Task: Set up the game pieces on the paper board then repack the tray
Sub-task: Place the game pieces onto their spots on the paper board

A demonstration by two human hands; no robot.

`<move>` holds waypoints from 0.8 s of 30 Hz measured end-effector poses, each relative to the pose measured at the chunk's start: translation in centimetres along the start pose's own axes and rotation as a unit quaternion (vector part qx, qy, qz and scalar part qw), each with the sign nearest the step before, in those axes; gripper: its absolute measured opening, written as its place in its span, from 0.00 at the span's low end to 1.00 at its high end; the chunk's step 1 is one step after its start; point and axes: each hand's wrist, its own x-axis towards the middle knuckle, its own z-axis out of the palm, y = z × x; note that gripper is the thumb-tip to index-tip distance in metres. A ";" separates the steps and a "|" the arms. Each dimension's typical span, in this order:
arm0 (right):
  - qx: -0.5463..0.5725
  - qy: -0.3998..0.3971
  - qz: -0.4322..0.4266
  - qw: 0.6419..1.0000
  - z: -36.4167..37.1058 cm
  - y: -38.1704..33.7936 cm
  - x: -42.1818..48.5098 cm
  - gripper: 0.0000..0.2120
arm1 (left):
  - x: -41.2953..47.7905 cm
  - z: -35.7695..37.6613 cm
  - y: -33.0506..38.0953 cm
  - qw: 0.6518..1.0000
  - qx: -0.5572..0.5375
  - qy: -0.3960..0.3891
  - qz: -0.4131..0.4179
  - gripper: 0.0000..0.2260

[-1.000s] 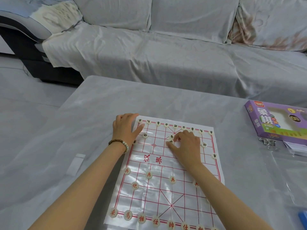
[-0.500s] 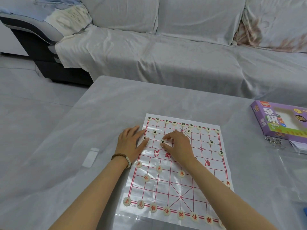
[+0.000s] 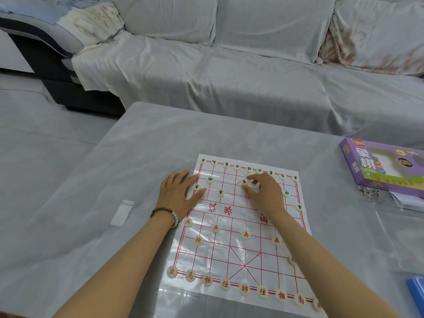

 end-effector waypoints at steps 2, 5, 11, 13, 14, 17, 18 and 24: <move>-0.010 -0.010 -0.005 1.000 0.4 0.1 0.0 0.15 | 0.0 -0.1 0.1 1.000 0.003 -0.001 0.000 0.30; -0.013 -0.011 -0.012 1.000 0.6 0.0 0.2 0.13 | 0.0 -0.1 0.1 1.000 0.007 -0.003 -0.004 0.28; -0.029 -0.091 -0.053 0.994 -0.7 0.4 -0.2 0.09 | -0.1 -0.5 0.4 1.000 -0.027 0.013 -0.007 0.32; -0.035 -0.124 -0.061 0.990 -1.2 0.9 -0.4 0.09 | -0.2 -0.7 0.4 0.998 -0.053 0.031 -0.018 0.33; -0.031 -0.132 -0.061 0.989 -1.3 1.1 -0.6 0.09 | -0.3 -0.9 0.5 0.997 -0.060 0.038 -0.021 0.33; -0.016 -0.122 -0.061 0.991 -1.5 1.3 -1.4 0.13 | -0.4 -1.5 2.0 0.995 -0.081 0.057 -0.003 0.33; -0.016 -0.109 -0.059 0.992 -1.4 1.3 -1.7 0.16 | -0.4 -1.7 2.8 0.995 -0.081 0.056 0.017 0.34; -0.018 -0.063 -0.062 0.996 -0.7 1.3 -2.5 0.11 | -0.1 -0.6 6.8 0.993 0.029 -0.019 0.116 0.28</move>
